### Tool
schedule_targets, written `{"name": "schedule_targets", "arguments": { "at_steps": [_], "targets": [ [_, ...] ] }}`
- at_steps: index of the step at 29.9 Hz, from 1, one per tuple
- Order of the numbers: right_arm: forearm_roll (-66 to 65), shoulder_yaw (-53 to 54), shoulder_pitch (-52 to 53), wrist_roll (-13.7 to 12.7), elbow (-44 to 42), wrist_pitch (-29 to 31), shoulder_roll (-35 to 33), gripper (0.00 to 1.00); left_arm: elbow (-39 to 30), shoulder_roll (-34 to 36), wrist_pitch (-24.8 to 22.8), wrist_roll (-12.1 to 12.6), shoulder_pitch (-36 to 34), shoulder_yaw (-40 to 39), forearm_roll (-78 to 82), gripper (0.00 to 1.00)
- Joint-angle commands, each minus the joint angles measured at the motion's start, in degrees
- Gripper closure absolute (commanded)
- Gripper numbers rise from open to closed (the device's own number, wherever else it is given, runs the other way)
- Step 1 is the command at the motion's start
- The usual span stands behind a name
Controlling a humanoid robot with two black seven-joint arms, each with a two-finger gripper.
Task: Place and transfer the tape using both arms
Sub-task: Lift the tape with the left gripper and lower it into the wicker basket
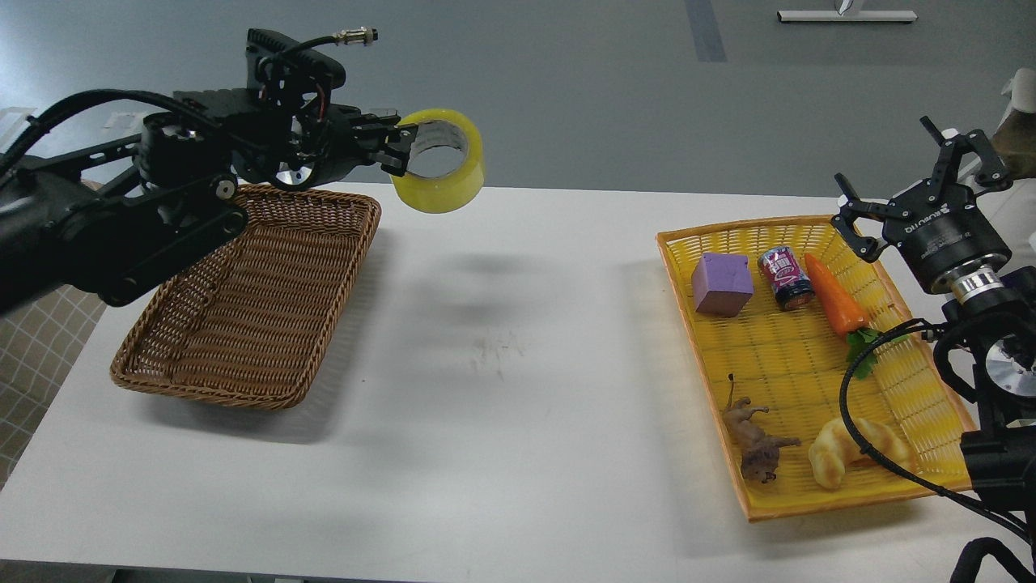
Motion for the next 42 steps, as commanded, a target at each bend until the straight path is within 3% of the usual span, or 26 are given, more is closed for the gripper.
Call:
{"name": "schedule_targets", "arguments": {
  "at_steps": [1,17,28,42],
  "targets": [
    [0.00,-0.01,0.01,0.00,-0.01,0.00,0.09,0.00,-0.77,3.25,0.08,-0.94,0.64,0.46,0.09,1.00],
    [0.00,-0.01,-0.43,0.00,-0.01,0.00,0.09,0.00,-1.91,15.72,1.66,-6.82,8.46,0.99,0.62,1.00],
    [0.00,-0.01,-0.61,0.00,-0.09,0.00,0.09,0.00,-1.82,20.12,4.30,-7.70,13.47,0.99,0.53,1.00],
    [0.00,-0.01,-0.69,0.00,-0.01,0.00,0.09,0.00,0.46,19.16,8.60,-8.49,20.24,0.99,0.53,1.00]
  ]
}}
